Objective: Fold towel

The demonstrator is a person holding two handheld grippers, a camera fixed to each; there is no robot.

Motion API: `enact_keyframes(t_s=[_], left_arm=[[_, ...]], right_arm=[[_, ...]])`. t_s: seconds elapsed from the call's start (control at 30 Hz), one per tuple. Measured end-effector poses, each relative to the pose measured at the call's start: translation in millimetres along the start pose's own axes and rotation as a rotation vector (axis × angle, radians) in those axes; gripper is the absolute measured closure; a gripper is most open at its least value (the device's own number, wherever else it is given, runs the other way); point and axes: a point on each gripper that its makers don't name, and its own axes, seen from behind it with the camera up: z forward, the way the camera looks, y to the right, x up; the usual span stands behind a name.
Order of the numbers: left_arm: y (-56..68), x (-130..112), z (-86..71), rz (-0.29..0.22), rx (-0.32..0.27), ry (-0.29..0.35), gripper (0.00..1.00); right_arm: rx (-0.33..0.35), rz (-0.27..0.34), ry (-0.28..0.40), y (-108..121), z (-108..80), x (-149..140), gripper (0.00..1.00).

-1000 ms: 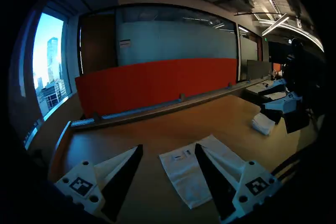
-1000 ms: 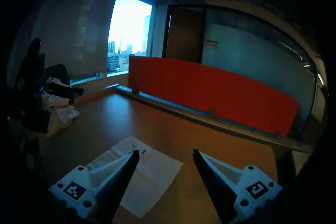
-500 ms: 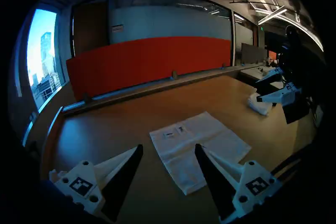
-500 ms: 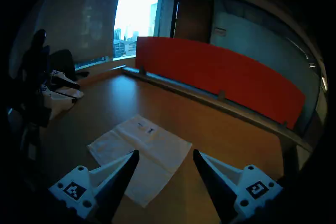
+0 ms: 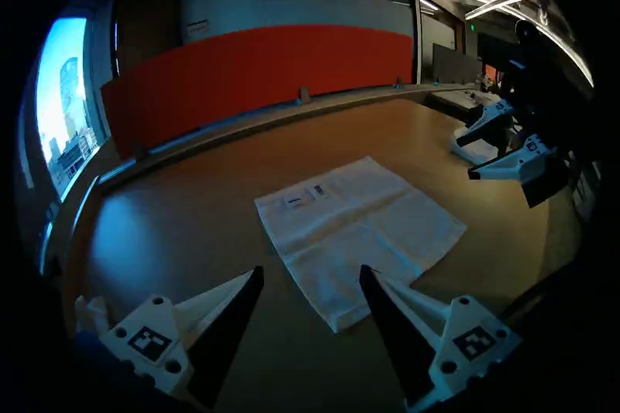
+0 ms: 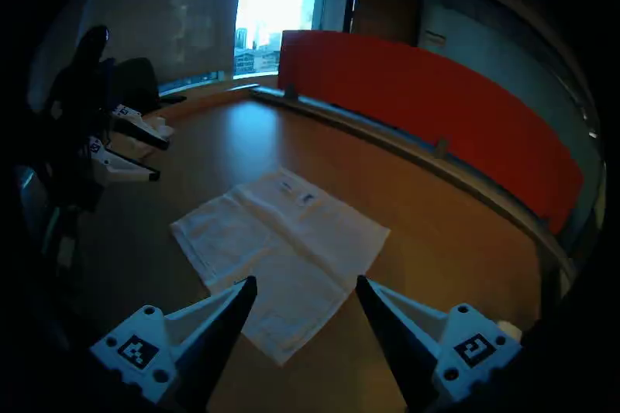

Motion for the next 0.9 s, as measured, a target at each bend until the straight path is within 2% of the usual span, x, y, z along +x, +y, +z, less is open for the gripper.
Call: enact_keyframes(t_s=[0.37, 0.67, 0.9], left_arm=[[12.0, -41, 24.2, 0.010, -0.046, -0.083, 0.08], [25.7, -68, 38.6, 0.039, -0.092, -0.149, 0.08], [31.1, -87, 47.7, 0.040, -0.114, -0.200, 0.08]], right_arm=[[0.047, 0.005, -0.092, -17, 20.3, -46, 0.00], [0.070, -0.010, -0.149, -24, 27.3, -75, 0.01], [0.102, -0.027, -0.193, -27, 29.1, -95, 0.00]])
